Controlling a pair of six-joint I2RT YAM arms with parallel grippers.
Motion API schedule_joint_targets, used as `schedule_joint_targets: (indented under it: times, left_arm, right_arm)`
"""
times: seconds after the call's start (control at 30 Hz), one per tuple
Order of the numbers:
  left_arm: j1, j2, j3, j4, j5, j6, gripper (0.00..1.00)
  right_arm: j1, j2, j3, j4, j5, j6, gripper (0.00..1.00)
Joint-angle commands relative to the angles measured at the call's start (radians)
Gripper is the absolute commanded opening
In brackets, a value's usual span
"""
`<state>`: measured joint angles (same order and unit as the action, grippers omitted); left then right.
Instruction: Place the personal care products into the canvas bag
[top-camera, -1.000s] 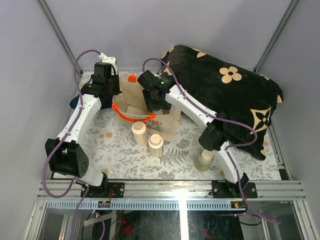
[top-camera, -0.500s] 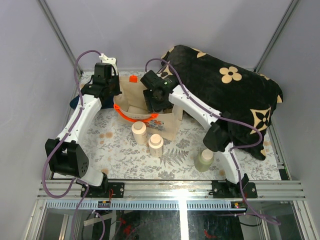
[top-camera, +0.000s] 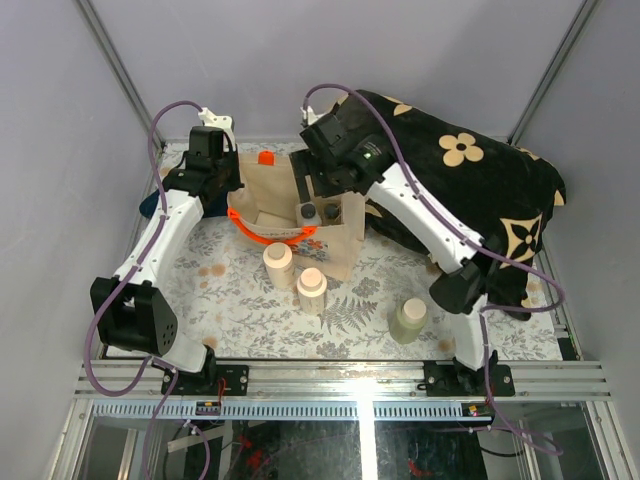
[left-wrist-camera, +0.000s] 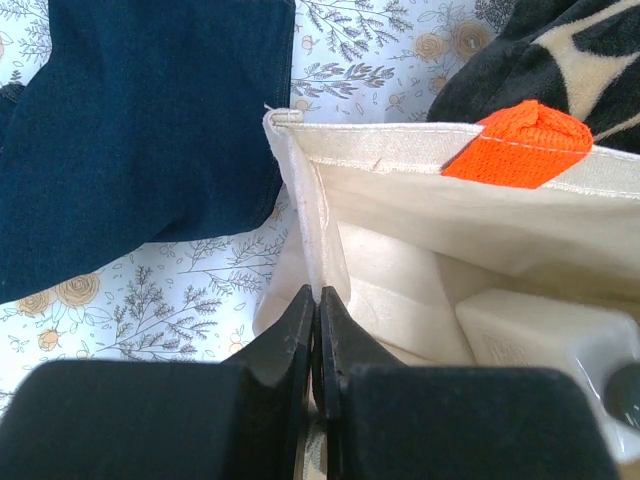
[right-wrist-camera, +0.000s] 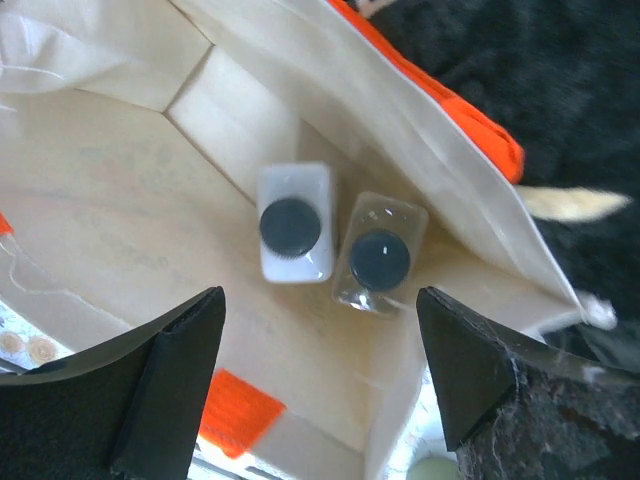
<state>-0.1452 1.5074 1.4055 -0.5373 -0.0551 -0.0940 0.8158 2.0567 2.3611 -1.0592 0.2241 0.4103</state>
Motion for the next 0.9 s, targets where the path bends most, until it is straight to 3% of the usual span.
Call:
schedule_joint_targets:
  times: [0.0,0.1,0.2,0.37,0.53,0.87]
  left_arm:
    - [0.000,0.000,-0.014,0.047,-0.011,-0.005,0.00]
    - [-0.001,0.002,-0.010,0.056,-0.004,-0.013,0.00]
    - [-0.001,0.003,-0.005,0.063,0.000,-0.019,0.00]
    - [-0.001,0.010,0.002,0.067,0.000,-0.020,0.00]
    - [-0.001,0.018,0.006,0.066,0.004,-0.017,0.00]
    - [0.000,0.017,-0.004,0.071,0.006,-0.020,0.00]
  right_arm:
    - [-0.007,-0.234,-0.113,0.039,0.106,-0.007,0.84]
    - [-0.008,-0.463,-0.318,0.114,0.183,0.017,0.90]
    - [-0.030,-0.579,-0.470,0.080,0.182,0.055,0.96]
    - [-0.033,-0.633,-0.655,-0.087,0.158,0.130,0.96]
    - [-0.033,-0.742,-0.873,-0.102,0.068,0.207,0.98]
    - [-0.033,-0.856,-1.087,-0.146,-0.003,0.285,1.00]
